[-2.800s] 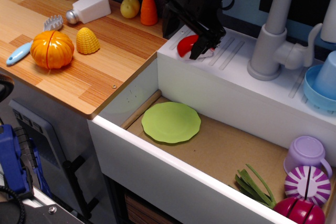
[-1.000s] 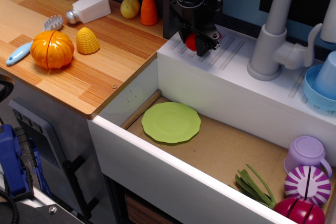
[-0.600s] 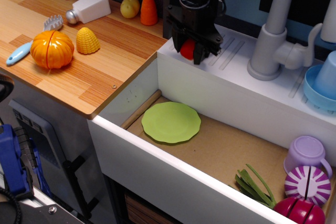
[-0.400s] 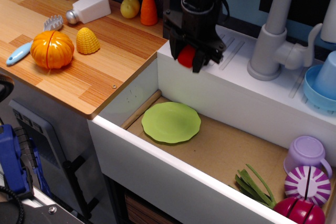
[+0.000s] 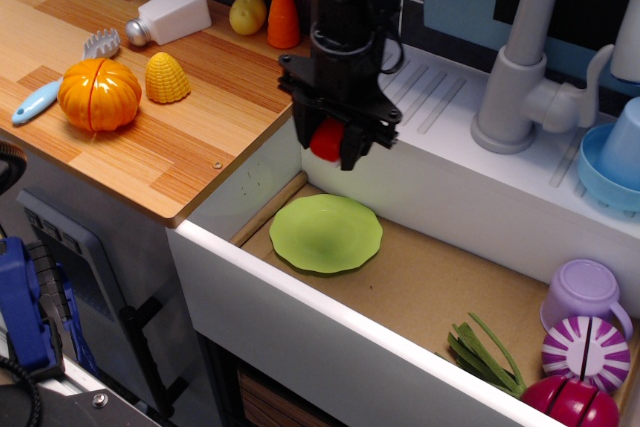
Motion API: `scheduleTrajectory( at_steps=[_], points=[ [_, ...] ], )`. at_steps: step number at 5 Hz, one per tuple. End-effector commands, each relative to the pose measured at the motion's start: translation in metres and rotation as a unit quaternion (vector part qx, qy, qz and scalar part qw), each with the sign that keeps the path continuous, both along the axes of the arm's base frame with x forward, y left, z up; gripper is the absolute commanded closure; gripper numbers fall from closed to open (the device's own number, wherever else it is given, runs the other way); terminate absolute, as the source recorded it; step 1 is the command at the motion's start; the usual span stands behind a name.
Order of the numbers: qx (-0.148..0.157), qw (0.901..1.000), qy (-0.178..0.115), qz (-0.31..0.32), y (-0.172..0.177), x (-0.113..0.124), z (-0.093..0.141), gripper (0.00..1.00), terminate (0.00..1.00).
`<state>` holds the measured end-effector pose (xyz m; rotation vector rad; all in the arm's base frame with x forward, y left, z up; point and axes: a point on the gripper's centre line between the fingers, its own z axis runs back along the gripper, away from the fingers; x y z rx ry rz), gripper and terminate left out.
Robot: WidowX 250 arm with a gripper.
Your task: Put sushi on plate
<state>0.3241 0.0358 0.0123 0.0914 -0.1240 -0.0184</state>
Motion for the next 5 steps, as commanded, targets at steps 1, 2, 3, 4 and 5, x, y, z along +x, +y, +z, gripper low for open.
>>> scheduleTrajectory(
  at_steps=[1,2,3,4,5],
  points=[
    [0.005,0.9997,-0.016,0.016,-0.001,0.003,-0.013,1.00,0.00],
    [0.009,0.9995,-0.018,0.025,-0.002,0.004,-0.025,1.00,0.00],
    [0.017,0.9990,-0.012,0.040,-0.002,0.004,-0.037,1.00,0.00],
    [0.019,0.9987,-0.006,0.047,0.001,0.002,-0.046,1.00,0.00],
    [0.010,0.9993,-0.011,0.033,0.006,0.000,-0.049,0.00,1.00]
  ],
)
